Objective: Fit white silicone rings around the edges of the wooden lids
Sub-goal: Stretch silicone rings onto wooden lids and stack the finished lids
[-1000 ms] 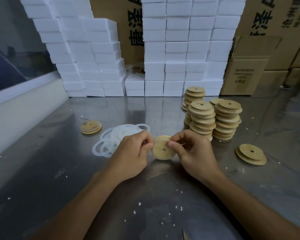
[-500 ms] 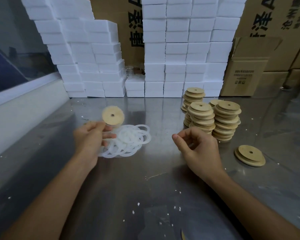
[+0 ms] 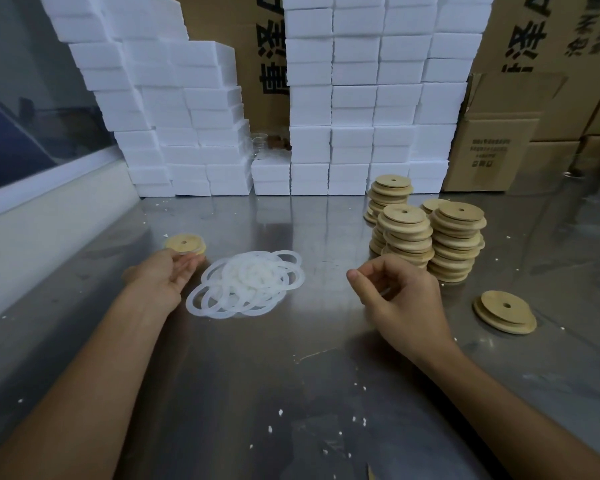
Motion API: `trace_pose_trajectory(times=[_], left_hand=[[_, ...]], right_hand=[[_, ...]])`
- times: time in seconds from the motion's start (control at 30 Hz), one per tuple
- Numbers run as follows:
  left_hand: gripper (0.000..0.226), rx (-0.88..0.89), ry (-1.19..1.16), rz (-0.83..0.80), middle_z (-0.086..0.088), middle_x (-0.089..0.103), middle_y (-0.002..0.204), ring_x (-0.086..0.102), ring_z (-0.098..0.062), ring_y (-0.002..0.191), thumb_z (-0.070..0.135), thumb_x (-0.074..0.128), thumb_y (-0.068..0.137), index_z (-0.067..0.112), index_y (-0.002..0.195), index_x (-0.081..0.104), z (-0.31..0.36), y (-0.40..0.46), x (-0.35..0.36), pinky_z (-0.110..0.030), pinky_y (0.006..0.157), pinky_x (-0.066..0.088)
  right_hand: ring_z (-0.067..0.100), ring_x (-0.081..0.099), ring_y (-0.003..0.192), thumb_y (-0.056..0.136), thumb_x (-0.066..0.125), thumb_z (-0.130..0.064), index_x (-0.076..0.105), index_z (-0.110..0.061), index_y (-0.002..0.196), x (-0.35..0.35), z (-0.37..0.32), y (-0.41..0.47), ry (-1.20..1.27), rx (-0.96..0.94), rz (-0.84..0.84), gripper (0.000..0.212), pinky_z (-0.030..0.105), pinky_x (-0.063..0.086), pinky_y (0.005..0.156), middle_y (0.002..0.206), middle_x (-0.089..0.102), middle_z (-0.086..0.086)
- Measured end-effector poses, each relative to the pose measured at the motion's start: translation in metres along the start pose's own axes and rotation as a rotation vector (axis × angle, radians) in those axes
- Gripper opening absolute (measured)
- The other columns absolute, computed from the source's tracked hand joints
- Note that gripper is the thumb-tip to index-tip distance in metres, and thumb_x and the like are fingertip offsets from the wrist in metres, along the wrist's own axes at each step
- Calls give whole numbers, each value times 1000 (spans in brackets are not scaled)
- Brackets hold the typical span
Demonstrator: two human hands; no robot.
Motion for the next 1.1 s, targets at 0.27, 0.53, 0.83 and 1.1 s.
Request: trace_pose_trajectory(times=[0.27,0.53,0.83,1.1], left_hand=[[38,-21,6,14,-20,66,116,69,-23,98,-1,52,97,-5,134,47,-4,-5,2,-23,70,57],[25,44,58,78,-14,71,107,72,-20,89,3,48,97,0,118,61,-3,3,-9,-28,74,58],[15,893,908,27,7,61,63,61,-19,61,12,64,81,23,72,61,25,-61,43,-32,61,50],[28,1085,1369,-493,13,61,84,55,-10,78,52,79,72,32,79,61,-28,-110,100,-27,72,44]], right_hand=[[8,60,59,86,75,-20,69,-15,75,-3,2,1,3,15,6,13,18,47,55,63,65,-9],[7,59,59,87,74,-21,69,-15,76,-3,2,1,-5,24,0,13,17,47,56,64,65,-9],[3,63,67,87,69,-31,68,-25,80,-40,18,12,-235,95,151,10,27,55,62,69,66,-14],[26,58,66,81,62,-29,58,-21,67,-86,24,13,-470,260,338,17,46,52,70,60,58,-5]])
Point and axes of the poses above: each hand's wrist, its own y-axis towards the middle knuckle, its own x-axis out of the palm, z = x × y, the point moved 10 cm from there along y, towards the middle knuckle
